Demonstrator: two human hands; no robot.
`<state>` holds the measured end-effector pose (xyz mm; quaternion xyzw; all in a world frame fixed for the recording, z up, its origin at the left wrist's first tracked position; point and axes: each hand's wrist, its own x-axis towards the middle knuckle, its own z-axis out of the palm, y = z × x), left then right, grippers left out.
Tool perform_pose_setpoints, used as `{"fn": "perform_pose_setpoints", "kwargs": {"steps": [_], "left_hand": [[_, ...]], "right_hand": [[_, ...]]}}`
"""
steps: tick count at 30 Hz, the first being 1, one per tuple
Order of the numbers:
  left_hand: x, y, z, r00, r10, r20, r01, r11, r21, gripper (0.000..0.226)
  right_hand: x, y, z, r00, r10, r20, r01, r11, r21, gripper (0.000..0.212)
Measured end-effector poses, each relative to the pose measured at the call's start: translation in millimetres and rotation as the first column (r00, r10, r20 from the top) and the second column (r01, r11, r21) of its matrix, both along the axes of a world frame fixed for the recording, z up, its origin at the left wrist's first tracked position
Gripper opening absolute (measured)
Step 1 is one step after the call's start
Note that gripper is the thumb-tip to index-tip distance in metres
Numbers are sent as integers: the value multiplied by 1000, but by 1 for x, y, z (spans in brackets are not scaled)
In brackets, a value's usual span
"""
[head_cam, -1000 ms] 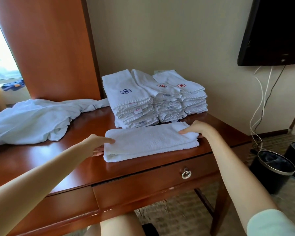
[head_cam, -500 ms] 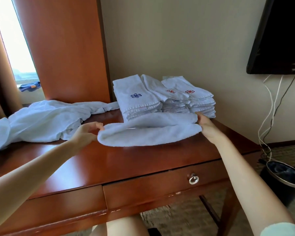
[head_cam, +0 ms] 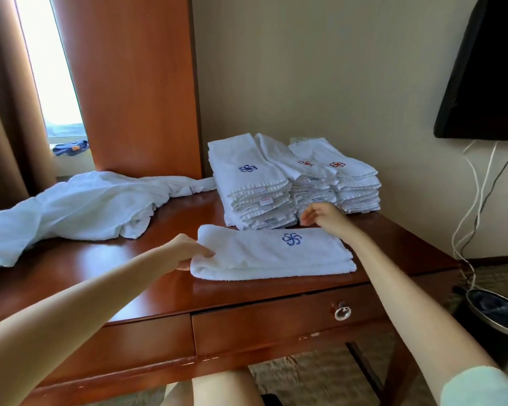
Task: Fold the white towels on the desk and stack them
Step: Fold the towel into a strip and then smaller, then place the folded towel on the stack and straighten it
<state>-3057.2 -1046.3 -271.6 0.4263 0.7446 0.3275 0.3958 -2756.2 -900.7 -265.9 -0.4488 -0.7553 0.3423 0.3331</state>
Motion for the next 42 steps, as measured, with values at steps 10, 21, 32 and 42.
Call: {"fn": "perform_pose_setpoints", "kwargs": {"steps": [10,21,32,42], "left_hand": [[7,21,131,935,-290,-203,353,715,603,45],[-3,78,140,914,-347,212,111,715,690,90],[11,139,52,902,-274,333,3,776,631,68],[26,164,25,996,-86,-31,85,755,650,59]], "right_hand": [[-72,-17,91,939,307,-156,-309,951,13,64],[-115,21,204,687,156,-710,-211,977,11,15],[-191,124,260,854,112,-509,-130,991,0,37],[-264,220,142,815,-313,487,168,933,318,60]]}}
